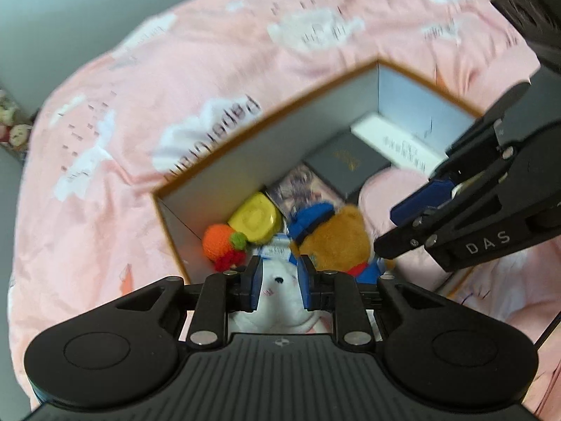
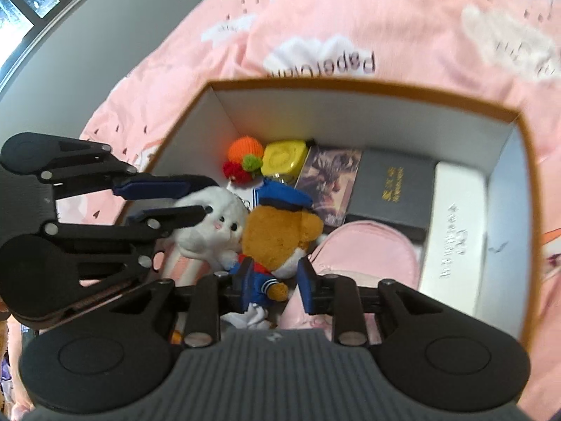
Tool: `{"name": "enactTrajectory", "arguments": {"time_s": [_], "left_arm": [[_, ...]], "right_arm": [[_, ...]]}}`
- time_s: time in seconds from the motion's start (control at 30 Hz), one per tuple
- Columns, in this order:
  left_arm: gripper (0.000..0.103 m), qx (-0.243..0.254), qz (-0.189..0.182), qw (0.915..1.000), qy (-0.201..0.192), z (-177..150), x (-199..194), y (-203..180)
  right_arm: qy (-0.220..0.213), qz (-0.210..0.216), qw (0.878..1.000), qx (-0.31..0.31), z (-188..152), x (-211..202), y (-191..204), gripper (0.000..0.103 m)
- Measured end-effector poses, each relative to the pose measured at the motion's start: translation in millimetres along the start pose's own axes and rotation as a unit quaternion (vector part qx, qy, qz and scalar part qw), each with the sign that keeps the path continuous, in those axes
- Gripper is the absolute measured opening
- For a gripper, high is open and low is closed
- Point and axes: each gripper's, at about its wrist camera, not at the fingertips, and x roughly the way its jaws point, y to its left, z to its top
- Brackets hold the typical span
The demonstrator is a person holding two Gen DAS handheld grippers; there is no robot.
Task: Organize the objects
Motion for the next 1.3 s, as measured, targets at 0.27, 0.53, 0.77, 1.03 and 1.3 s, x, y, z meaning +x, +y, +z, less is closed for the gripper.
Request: {"name": "enactTrajectory", "arguments": {"time_s": [0.27, 0.53, 0.77, 1.03, 1.3], "left_arm": [[0.026, -0.054, 0.016, 0.9959, -0.071, -1.0, -77.4, -11.5], [0.029, -0.095, 0.035, 0.9851, -0.139, -13.4, -141.6, -38.6], [0.036, -0.118, 0.057, 0.974, -0.185, -27.9, -168.3, -60.6], [0.039, -0.183, 0.095, 0.944, -0.257, -57.3, -166.3, -80.2], [0.046, -0.226, 0.119, 0.9203, -0.296, -91.4, -140.9, -95.9]], "right_arm": [[-0.066, -0.031, 0.997, -0.033, -19.8, -72.3, 25.8, 0.041], [-0.138, -0.07, 0.987, -0.05, -56.2, -139.2, 50.8, 0.05], [-0.217, -0.106, 0.969, -0.06, -97.3, -180.6, 67.3, 0.068], [-0.321, -0.165, 0.932, -0.04, -148.2, -197.8, 73.5, 0.08], [-0.362, -0.169, 0.917, 0.006, -177.3, -173.0, 63.0, 0.089]]}}
